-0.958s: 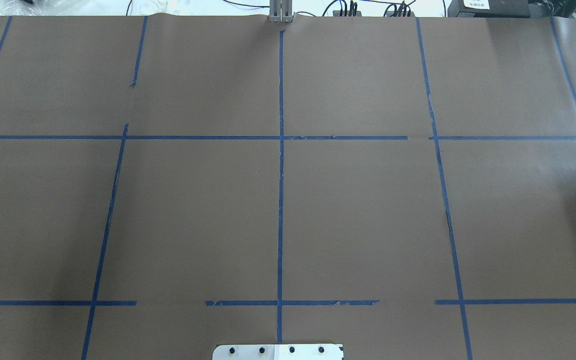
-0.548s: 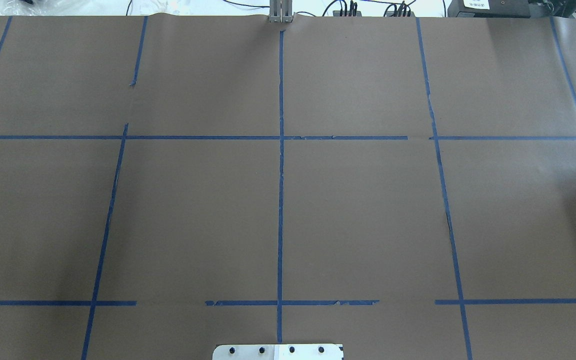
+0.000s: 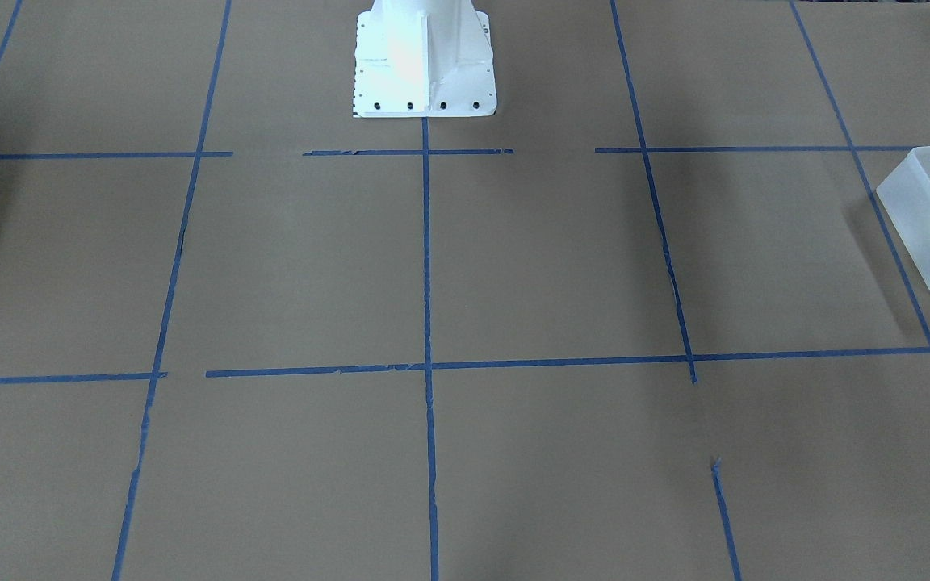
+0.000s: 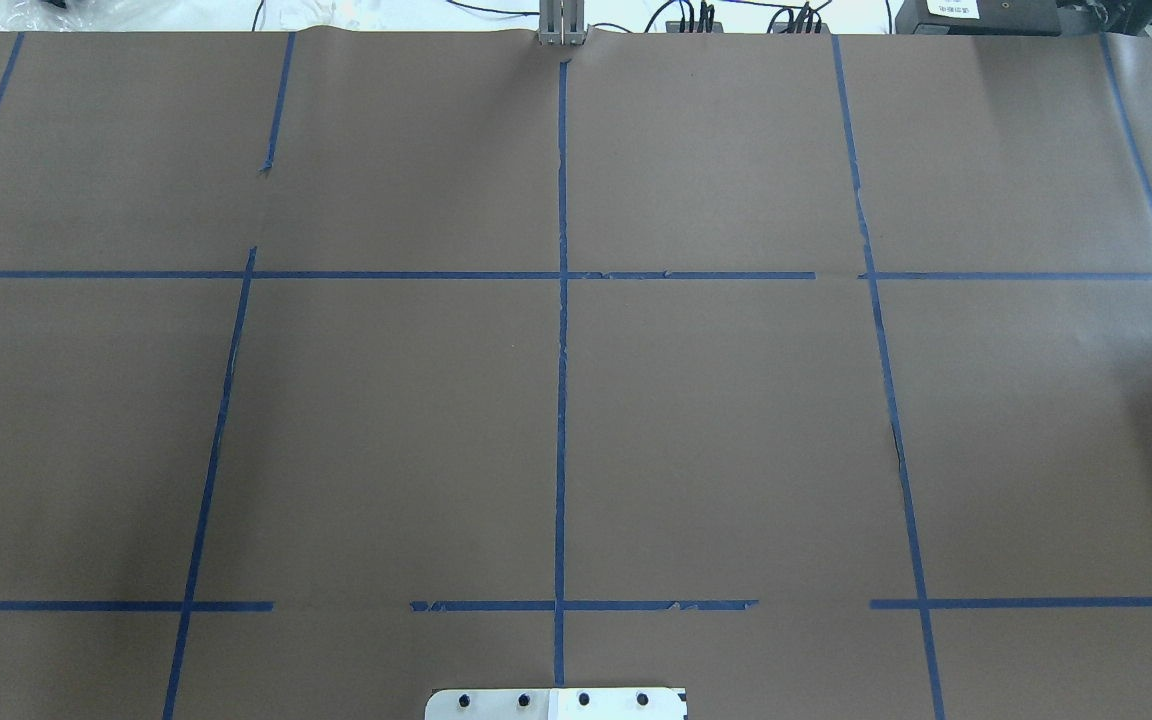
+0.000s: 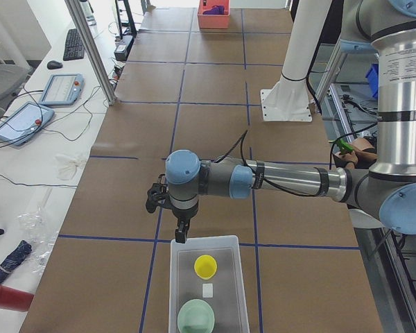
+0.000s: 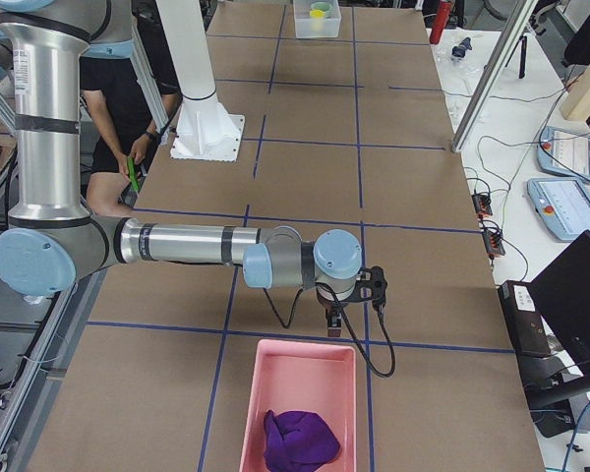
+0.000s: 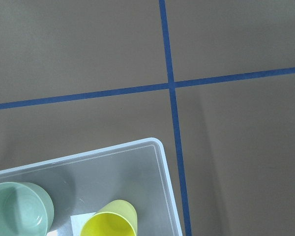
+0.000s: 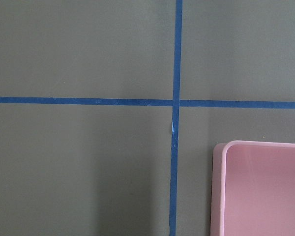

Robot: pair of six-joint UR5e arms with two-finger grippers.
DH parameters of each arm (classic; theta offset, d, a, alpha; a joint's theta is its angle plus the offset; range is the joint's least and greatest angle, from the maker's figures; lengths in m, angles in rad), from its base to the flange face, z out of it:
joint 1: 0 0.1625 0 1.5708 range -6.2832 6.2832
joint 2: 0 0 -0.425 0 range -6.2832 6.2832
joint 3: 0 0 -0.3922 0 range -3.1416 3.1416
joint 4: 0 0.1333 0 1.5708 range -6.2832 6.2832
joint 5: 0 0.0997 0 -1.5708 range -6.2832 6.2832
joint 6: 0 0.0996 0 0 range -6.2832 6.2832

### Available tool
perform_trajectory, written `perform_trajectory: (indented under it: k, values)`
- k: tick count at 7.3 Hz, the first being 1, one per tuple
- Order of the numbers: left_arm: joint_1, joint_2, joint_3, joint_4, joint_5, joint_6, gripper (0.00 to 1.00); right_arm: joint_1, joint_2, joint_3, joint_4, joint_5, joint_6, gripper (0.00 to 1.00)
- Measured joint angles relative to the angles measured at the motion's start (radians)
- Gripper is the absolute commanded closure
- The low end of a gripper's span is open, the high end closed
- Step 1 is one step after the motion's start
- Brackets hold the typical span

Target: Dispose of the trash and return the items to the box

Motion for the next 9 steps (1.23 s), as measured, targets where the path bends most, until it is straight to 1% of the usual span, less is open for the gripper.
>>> perform_trajectory:
  k: [9]
  values:
    - [0.0,-0.001,0.009,-0.004,-0.002,0.002,0.0,0.0,-0.003,-0.012,0.002,-0.009,-0.003,0.0]
